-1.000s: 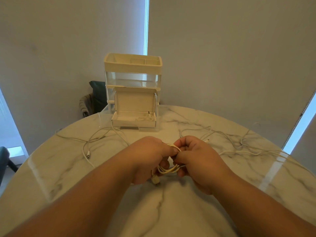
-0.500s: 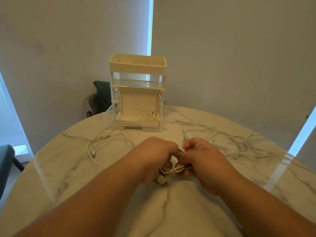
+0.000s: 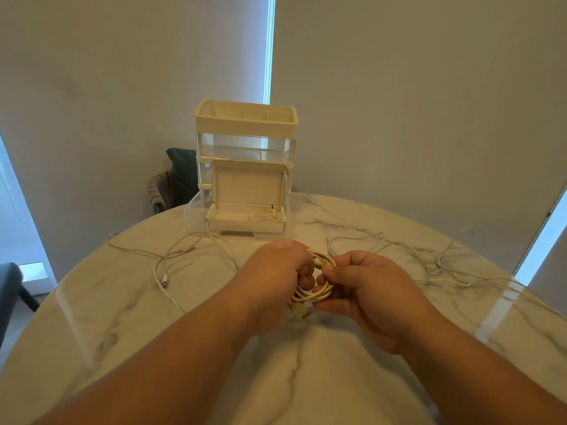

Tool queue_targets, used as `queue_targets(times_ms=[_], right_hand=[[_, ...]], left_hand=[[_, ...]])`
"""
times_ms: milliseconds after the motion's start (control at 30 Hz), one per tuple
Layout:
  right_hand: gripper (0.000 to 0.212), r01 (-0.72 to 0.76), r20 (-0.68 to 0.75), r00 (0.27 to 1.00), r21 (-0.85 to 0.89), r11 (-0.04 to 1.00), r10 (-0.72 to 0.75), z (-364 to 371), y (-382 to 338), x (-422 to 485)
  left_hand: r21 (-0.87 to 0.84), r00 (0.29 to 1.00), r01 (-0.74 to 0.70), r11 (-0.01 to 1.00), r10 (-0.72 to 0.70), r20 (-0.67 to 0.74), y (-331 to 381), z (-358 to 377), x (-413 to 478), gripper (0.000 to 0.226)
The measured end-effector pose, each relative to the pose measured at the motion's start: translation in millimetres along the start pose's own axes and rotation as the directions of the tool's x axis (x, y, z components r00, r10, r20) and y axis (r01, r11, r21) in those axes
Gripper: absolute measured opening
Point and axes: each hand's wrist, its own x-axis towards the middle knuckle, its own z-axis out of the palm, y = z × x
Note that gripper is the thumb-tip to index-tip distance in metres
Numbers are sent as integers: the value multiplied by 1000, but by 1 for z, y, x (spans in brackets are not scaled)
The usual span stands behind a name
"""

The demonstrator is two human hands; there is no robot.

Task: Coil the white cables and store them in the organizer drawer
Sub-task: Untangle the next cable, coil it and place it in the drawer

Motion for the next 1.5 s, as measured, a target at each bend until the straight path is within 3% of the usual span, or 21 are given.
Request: queue_targets(times_ms=[133,333,500,767,900,967,1033,1100,1200,1333,1500], right_hand=[[4,89,-72,993,-120,989,-98,1,5,4],[3,43,-47,998,-68,997,-46,-2,3,6],[9,56,-72,996,-64,996,-61,-3,2,7],[2,119,-104,985,-171,978,-138,-9,8,11],[15,110,-72,989,-188,976,-126,-7,9,10],[20,107,-95,987,-188,976,-126,-3,10,9],[45,37,-144,987,-219,975,-70,-1,10,6],[62,-121,-84,991,-166,979,108,3,8,-1],[64,-315,144,939,-12,949,313,17,10,-11],[33,-186,129,979,261,947,157,27,19,-8],[26,-63,16,998,378,924,62,25,24,-2]], left_hand=[[-25,999,29,999,-30,-30,-4,3,4,15],[-126,998,-8,992,0,-67,-8,1,9,14],[-53,997,-28,998,25,-68,-13,-4,13,12],[-128,994,95,987,-86,74,-2,-12,6,18],[-26,996,84,996,-84,-19,-6,-5,6,25],[-53,994,65,996,-69,-84,-5,0,5,25],[-126,986,31,992,-51,-160,-2,3,6,25],[-145,973,-13,989,-21,-231,1,3,6,24],[-153,963,-50,987,7,-269,5,6,1,22],[-159,971,-40,986,1,-240,4,13,-6,27],[-111,970,-69,991,41,-241,5,20,-15,24]])
